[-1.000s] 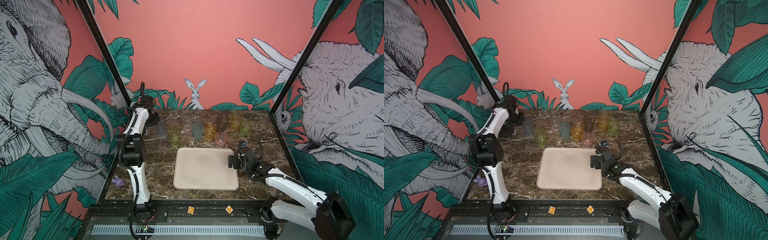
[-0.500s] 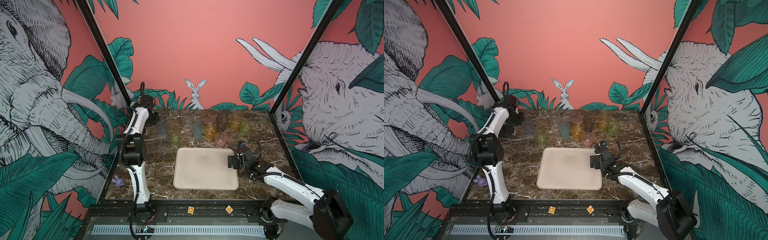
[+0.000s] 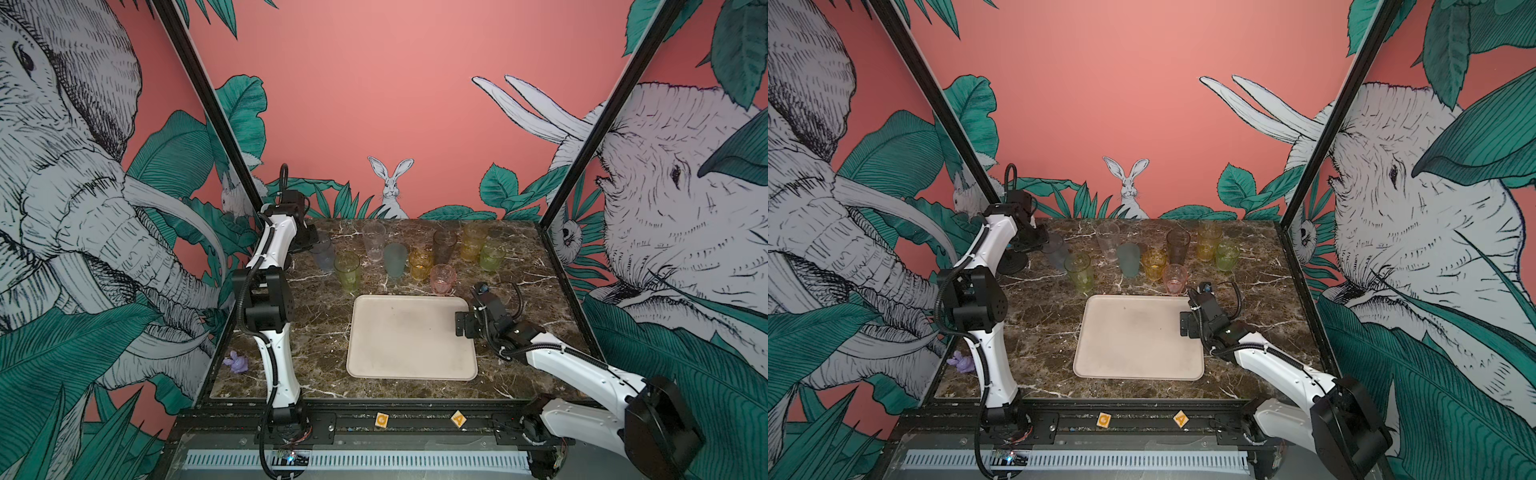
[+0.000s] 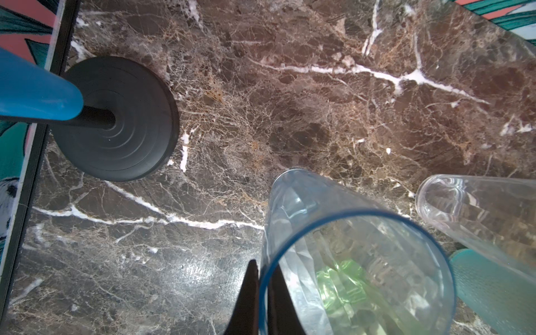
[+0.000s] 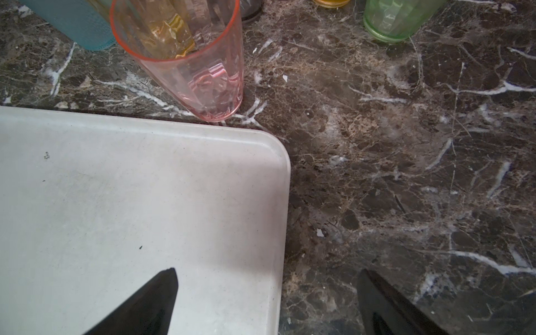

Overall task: Place the glasses into the tray
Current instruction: Pick up the glass from the top-left of the table.

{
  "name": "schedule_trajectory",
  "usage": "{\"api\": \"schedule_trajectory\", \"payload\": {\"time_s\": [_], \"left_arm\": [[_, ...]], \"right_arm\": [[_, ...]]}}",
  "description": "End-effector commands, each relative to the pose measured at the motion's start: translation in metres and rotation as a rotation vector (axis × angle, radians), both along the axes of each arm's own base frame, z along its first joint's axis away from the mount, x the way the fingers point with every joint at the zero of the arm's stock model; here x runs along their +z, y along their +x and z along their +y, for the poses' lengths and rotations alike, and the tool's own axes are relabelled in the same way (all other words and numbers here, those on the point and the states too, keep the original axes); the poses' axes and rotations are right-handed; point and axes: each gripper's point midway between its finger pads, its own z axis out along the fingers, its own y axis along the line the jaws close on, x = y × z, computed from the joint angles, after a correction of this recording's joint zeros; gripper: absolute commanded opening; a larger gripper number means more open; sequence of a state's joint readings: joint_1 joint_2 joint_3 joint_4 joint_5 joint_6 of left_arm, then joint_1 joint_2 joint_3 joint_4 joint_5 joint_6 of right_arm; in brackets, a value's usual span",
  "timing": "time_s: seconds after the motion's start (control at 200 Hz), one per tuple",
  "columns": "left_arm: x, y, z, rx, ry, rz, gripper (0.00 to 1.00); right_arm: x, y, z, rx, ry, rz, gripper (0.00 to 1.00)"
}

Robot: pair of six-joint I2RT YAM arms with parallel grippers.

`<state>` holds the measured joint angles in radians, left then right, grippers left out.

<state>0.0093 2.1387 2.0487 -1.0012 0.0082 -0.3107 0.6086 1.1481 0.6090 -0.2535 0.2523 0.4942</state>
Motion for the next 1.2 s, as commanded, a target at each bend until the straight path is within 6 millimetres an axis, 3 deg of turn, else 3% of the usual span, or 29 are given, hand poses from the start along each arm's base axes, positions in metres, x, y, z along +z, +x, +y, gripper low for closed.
{"api": "schedule_trajectory", "payload": {"time_s": [0.0, 0.28, 0.485, 0.915, 1.195], "left_arm": [[0.027, -0.015, 0.0, -0.019, -0.006, -0.01, 0.0], [0.05, -0.029, -0.001, -0.036, 0.0, -0.024, 0.0], [0.08, -0.049, 0.004, -0.044, 0.031, -0.04, 0.0], [0.165, -0.122, 0.006, -0.075, 0.074, -0.105, 0.0], [0.199, -0.18, -0.007, -0.138, 0.08, -0.129, 0.0]], "right_arm": [[0.013, 0.008, 0.003, -0.018, 0.013, -0.032, 0.99], [0.013, 0.008, 0.003, -0.022, 0.011, -0.029, 0.99], [0.012, 0.008, 0.003, -0.021, 0.011, -0.029, 0.99], [0.011, 0.008, 0.002, -0.022, 0.009, -0.023, 0.99], [0.008, 0.009, 0.002, -0.026, 0.019, -0.012, 0.99]]}}
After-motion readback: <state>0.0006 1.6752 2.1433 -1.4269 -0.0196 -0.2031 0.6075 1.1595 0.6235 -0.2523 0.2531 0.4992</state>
